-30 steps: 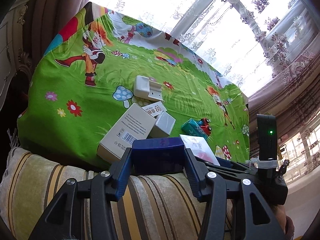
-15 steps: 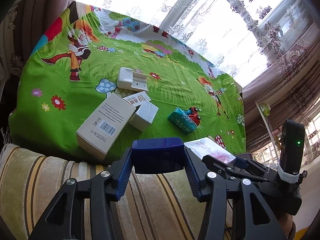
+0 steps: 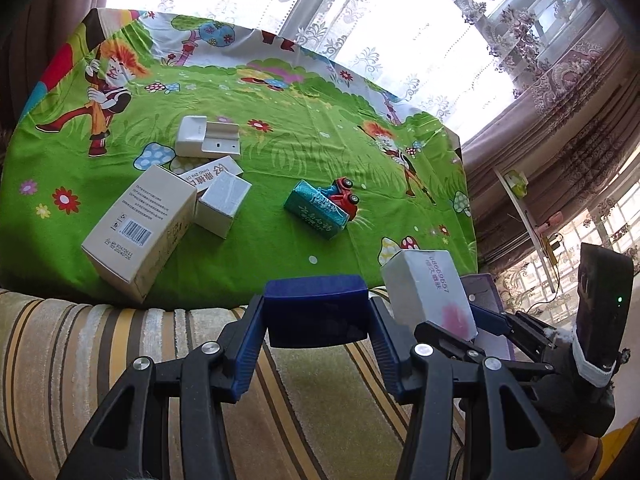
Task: Organize rigid objects
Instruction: 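Carry blue box and pink-print box into the purple box and release both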
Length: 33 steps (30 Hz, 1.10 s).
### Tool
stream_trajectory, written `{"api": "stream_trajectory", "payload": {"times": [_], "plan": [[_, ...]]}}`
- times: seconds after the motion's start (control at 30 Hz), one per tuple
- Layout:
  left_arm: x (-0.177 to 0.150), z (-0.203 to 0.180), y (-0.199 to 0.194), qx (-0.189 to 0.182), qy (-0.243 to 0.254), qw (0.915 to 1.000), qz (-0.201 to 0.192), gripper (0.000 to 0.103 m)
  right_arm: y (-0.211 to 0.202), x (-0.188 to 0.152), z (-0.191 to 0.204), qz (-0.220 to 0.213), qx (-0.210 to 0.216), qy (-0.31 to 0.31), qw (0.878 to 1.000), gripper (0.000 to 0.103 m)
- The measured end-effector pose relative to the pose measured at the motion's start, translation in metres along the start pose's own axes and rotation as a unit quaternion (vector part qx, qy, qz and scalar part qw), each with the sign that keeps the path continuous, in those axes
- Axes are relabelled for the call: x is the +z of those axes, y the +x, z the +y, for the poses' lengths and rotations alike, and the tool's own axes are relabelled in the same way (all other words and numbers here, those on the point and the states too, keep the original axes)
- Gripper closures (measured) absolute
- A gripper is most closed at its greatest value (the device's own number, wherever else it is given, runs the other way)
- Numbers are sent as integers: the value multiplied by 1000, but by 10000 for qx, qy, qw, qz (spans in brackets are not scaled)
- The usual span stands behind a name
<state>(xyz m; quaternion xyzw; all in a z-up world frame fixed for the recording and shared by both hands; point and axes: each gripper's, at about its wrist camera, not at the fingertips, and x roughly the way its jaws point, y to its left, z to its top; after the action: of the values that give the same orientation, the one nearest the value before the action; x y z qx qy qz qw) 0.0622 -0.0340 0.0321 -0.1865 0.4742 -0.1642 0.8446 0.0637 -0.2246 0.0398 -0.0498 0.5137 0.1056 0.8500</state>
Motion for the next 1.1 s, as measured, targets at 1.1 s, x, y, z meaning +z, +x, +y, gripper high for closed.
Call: {"api": "stream_trajectory", "payload": {"times": [1.1], "plan": [[-31,-152,67,-670,1315,9846,938,51,-49,-85,-191,-308,-743,1788,9806,32]]}}
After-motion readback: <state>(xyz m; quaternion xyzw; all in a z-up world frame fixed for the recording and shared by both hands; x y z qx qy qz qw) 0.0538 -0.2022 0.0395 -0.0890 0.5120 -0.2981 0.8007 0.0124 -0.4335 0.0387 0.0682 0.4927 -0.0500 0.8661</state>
